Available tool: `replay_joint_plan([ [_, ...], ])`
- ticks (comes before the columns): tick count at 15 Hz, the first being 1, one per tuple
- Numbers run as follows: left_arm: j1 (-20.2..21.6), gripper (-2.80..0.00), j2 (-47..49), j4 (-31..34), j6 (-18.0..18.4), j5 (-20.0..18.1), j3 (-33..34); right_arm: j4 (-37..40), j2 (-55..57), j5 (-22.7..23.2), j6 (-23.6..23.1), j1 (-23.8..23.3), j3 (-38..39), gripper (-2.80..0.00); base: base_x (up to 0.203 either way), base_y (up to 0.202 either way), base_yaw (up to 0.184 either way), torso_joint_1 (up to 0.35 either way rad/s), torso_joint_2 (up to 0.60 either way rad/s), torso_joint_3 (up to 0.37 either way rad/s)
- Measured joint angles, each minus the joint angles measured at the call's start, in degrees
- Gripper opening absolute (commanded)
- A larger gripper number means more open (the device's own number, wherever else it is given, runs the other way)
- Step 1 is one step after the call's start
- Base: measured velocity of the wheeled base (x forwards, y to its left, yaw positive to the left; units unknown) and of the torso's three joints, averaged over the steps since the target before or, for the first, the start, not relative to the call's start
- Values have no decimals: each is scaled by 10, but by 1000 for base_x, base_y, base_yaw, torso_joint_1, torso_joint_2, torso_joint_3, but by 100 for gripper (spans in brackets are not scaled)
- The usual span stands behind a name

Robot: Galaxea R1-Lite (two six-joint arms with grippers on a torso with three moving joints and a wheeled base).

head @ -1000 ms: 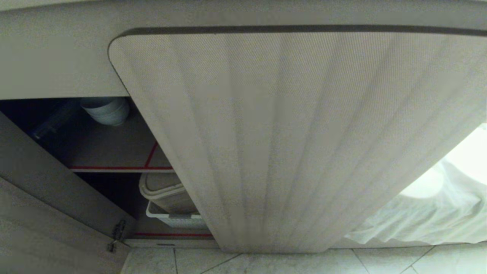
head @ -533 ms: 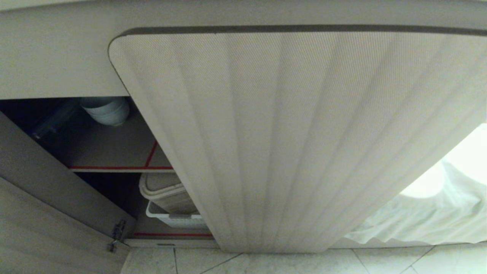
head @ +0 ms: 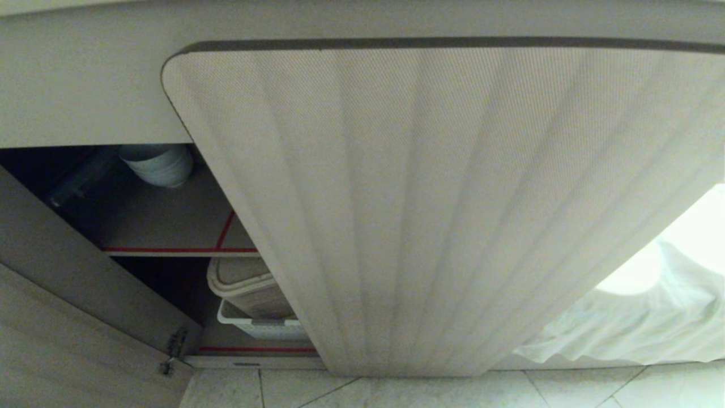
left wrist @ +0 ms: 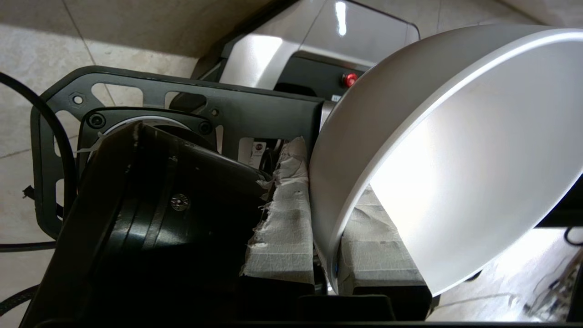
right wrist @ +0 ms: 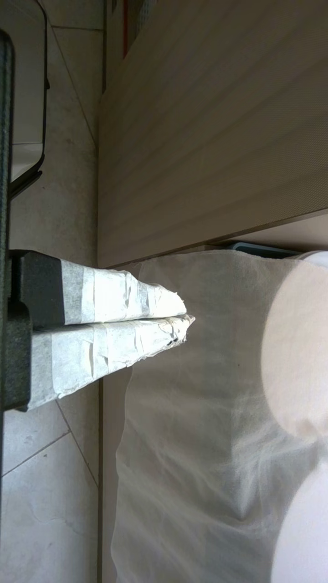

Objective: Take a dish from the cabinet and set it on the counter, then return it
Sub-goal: Put it back into the cabinet

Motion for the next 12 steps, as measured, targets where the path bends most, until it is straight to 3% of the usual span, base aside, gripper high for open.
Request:
replay_joint_plan([
  [5, 0, -280, 4, -8, -40, 33, 2, 0, 0, 0, 0, 0, 0, -280, 0, 0, 0, 0, 0, 0],
  [9, 0, -280, 10, -56, -63, 80, 30, 0, 0, 0, 0, 0, 0, -280, 0, 0, 0, 0, 0, 0],
  [12, 0, -280, 17, -80, -67, 87, 44, 0, 0, 0, 0, 0, 0, -280, 0, 0, 0, 0, 0, 0],
])
